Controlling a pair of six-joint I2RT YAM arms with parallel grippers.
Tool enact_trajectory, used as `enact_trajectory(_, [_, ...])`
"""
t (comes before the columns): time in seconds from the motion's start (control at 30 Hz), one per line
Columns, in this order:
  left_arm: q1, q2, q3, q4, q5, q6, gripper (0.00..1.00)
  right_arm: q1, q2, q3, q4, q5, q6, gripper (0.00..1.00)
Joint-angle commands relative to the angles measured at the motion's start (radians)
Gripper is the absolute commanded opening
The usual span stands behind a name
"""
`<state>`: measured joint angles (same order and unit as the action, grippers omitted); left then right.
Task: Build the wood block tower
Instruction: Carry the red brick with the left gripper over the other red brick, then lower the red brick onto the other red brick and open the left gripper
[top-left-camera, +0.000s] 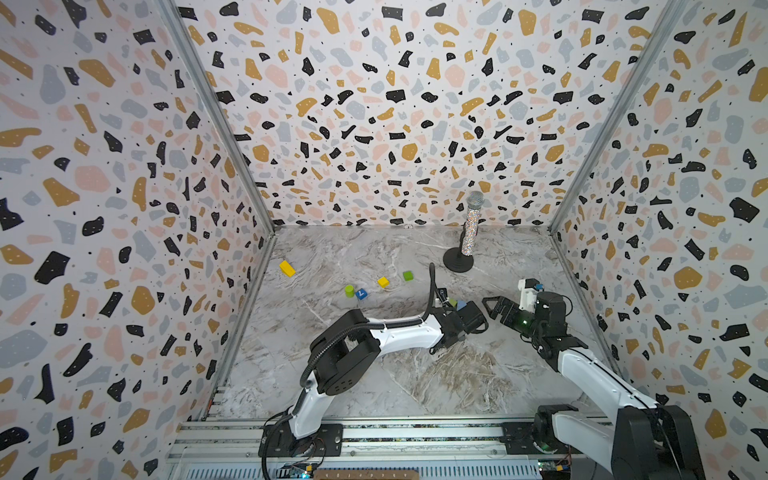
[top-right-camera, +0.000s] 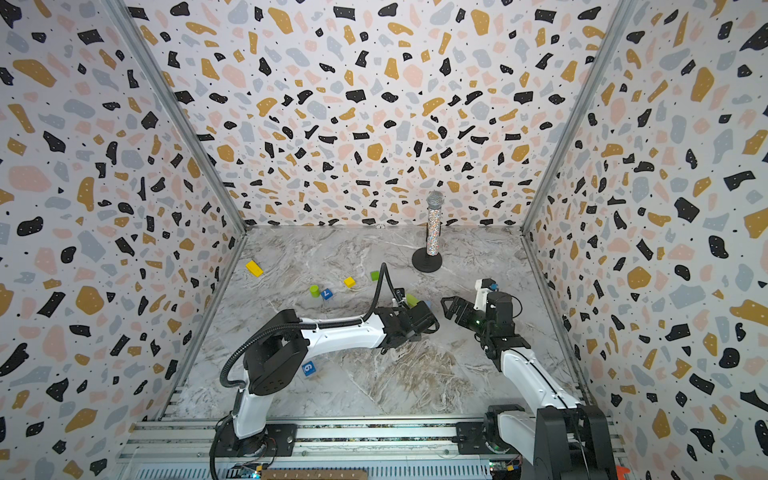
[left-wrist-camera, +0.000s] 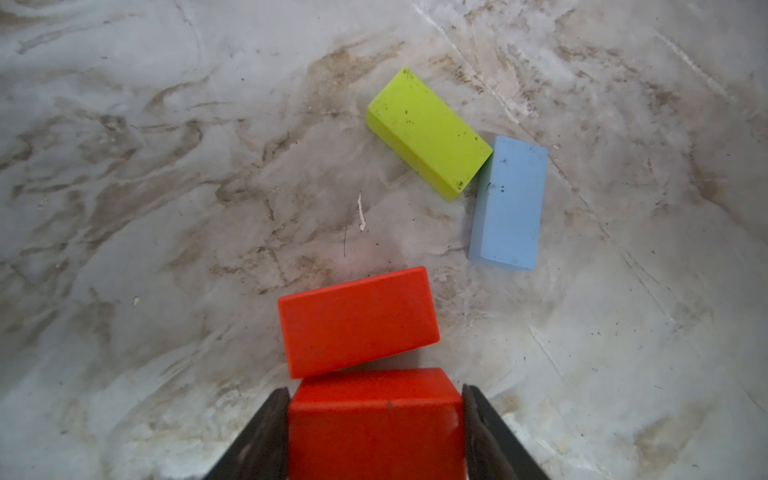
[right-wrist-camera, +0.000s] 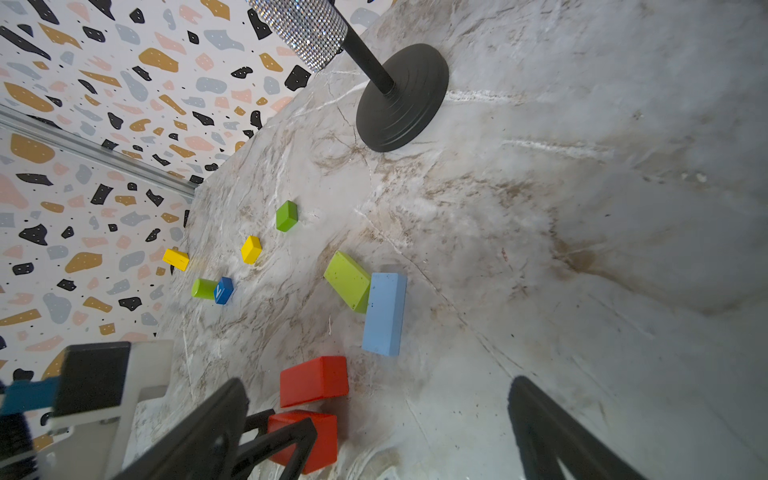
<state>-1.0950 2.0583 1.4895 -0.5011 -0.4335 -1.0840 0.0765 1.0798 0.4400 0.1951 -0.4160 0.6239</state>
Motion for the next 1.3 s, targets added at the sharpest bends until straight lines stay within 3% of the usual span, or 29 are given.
enact_trajectory(0.0, [0.004, 0.003, 0.025, -0.016, -0.022, 0.018, 0.45, -0.003, -0.022, -0.008, 0.015, -0.011, 0.003, 0.99])
enact_trajectory(0.63, [0.023, 0.026, 0.035, -0.013, -0.022, 0.029, 0.47, -0.003, -0.014, -0.018, 0.036, -0.027, 0.008, 0.99])
enact_trajectory(0.83, [0.027, 0.036, 0.045, -0.016, -0.022, 0.036, 0.52, -0.003, -0.016, -0.017, 0.037, -0.029, 0.005, 0.99])
enact_trajectory(1.1, [0.030, 0.026, 0.048, -0.028, -0.032, 0.047, 0.73, -0.001, -0.014, -0.017, 0.041, -0.034, 0.002, 0.98])
enact_trajectory(1.2, [0.032, 0.012, 0.048, -0.028, -0.034, 0.050, 0.96, 0.001, -0.008, -0.018, 0.044, -0.034, 0.004, 0.98])
enact_trajectory(1.27, [0.032, 0.002, 0.055, -0.037, -0.033, 0.052, 1.00, 0.002, -0.003, -0.017, 0.041, -0.034, 0.003, 0.98])
